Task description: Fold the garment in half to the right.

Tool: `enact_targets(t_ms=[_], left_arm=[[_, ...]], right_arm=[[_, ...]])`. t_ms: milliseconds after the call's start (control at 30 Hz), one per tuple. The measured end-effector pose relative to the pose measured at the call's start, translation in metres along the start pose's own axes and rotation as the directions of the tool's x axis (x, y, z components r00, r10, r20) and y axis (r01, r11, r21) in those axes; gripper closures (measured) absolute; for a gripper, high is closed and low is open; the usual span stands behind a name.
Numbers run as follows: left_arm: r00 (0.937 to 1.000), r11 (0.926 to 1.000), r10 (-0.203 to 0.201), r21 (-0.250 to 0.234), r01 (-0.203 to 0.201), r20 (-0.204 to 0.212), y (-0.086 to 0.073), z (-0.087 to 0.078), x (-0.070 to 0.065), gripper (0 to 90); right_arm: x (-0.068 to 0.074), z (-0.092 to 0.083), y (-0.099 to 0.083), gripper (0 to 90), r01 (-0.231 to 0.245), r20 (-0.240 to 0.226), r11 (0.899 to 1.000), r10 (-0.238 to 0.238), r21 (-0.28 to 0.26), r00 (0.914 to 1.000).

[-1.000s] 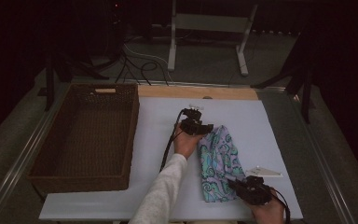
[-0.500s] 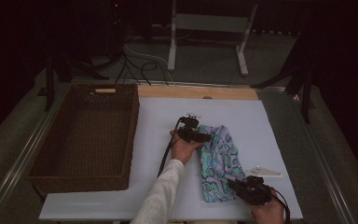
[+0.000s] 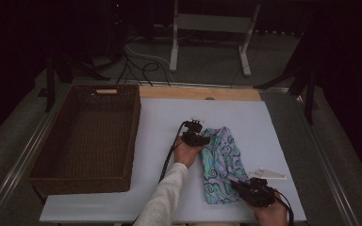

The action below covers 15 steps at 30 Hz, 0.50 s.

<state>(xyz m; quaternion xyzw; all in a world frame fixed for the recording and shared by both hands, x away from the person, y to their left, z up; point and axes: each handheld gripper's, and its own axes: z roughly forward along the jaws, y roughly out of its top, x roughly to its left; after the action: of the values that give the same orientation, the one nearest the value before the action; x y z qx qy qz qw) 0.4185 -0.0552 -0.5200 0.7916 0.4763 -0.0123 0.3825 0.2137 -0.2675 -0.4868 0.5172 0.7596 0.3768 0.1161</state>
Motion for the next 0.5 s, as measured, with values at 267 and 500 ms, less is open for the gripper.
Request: enact_targets(t_ms=[267,500], left_arm=[[1.0,1.0,-0.005,-0.001,0.005,0.004,0.0003,-0.0002,-0.0002,79.0],[1.0,1.0,-0.004,-0.005,0.004,-0.001,0.0002,-0.0003,-0.0009,78.9]], right_arm=[[0.0033,-0.0074,-0.0017,72.0,0.013,0.001,1.0,-0.013,-0.015,0.9999],[0.0031,-0.0073,0.0062,44.2,0.066,0.05,0.998,-0.065,-0.018,0.9966]])
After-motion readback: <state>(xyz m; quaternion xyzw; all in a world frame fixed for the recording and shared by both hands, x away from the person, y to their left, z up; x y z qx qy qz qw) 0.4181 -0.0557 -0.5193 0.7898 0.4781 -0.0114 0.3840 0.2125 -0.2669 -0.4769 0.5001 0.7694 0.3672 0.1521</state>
